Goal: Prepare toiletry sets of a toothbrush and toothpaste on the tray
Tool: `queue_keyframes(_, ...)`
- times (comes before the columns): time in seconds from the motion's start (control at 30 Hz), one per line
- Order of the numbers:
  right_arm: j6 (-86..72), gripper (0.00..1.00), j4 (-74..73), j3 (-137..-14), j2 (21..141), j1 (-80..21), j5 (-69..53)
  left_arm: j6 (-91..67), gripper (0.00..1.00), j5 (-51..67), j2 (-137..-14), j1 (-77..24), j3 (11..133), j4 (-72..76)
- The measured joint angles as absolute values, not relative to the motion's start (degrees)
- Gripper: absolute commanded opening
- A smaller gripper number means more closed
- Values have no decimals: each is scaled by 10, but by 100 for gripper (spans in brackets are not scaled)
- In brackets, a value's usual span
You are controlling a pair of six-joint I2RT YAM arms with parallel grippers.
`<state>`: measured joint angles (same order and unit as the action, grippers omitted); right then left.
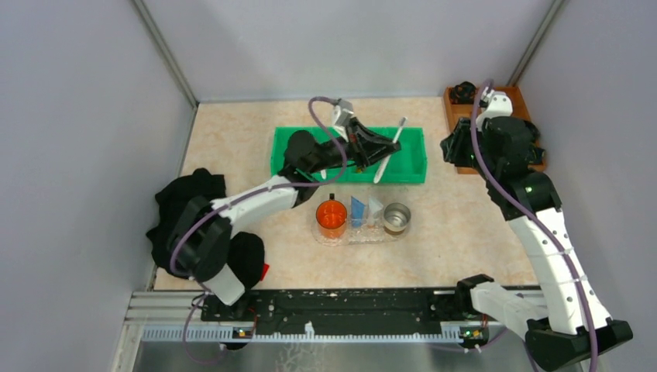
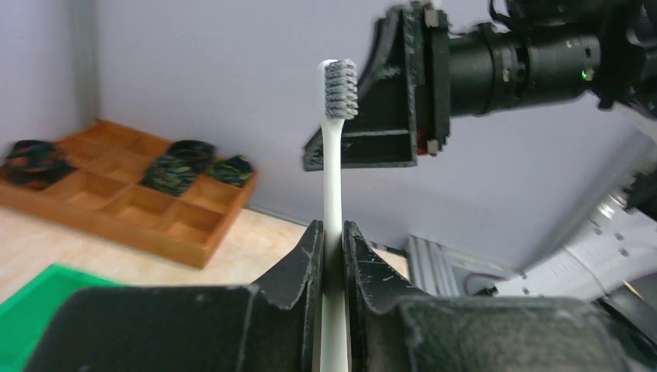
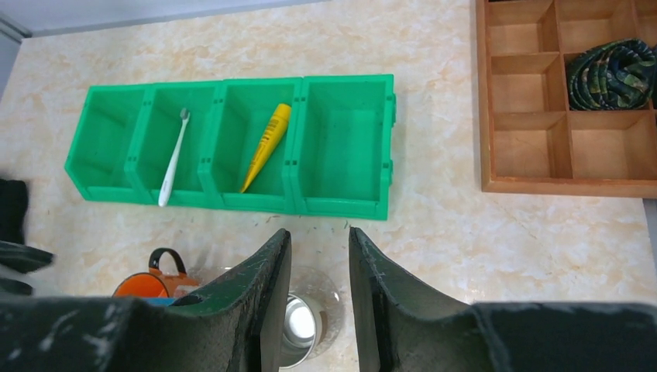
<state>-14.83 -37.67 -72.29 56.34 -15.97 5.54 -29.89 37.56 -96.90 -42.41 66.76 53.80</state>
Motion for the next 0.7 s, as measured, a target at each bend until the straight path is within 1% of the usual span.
queue_keyframes(0.1, -151, 33, -377, -719, 557, -160, 48, -275, 11, 272, -884, -427, 579, 524)
queue_keyframes(0.17, -153, 33, -377, -714, 552, -160, 39, -265, 10, 208, -852, -430, 528, 520)
queue_keyframes(0.37, -159, 33, -378, -707, 542, -160, 16, -256, 10, 29, -832, -439, 388, 502)
queue_keyframes(0.53, -161, 33, -389, -707, 532, -160, 9, -241, 10, -68, -831, -446, 342, 511)
queue_keyframes(0.7, -161, 33, -395, -704, 523, -160, 7, -213, 11, -105, -819, -446, 336, 519)
